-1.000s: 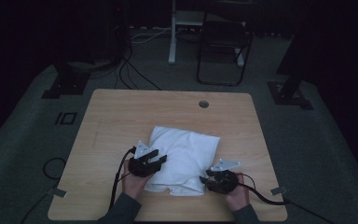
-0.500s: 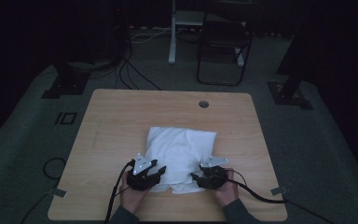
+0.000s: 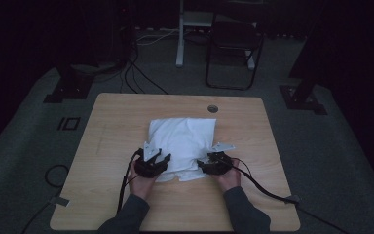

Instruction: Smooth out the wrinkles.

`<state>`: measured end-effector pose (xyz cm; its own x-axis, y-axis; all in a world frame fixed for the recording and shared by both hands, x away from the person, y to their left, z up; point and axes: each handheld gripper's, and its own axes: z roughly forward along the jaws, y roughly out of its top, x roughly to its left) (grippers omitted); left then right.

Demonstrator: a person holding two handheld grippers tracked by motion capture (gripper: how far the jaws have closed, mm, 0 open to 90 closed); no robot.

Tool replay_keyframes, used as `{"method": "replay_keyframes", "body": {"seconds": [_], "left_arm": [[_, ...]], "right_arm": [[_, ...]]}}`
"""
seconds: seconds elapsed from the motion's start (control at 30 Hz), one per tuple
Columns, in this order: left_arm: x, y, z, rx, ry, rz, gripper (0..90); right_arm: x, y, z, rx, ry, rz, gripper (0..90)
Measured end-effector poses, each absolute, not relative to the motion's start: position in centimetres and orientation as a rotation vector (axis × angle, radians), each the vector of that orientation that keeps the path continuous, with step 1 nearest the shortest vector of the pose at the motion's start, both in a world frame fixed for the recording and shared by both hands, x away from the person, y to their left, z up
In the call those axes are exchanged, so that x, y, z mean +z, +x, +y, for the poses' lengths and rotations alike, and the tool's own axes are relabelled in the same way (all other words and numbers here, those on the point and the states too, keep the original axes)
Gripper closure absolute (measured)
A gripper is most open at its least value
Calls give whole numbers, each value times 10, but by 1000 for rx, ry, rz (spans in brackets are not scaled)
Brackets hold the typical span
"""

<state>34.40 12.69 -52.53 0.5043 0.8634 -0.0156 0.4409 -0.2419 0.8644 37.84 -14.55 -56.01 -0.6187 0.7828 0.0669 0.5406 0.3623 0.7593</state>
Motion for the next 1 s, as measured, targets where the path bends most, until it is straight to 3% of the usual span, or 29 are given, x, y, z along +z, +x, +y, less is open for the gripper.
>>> {"method": "replay_keyframes", "body": {"seconds": [0.3,0.47,0.73,1.0], "left_arm": [[-525,354,129,599,1840,1103,540],[-517,347,136,576,1808,1107,491],[-510,327,172,620,1752,1126,469],[-517,320,214,652,1694,1256,465]], "right_arm": [[-562,373,-153,1016,1154,2318,398],[-560,362,-170,1078,1180,2278,390],[-554,340,-199,1134,1208,2212,370],[-558,338,-215,1168,1276,2159,368]]}}
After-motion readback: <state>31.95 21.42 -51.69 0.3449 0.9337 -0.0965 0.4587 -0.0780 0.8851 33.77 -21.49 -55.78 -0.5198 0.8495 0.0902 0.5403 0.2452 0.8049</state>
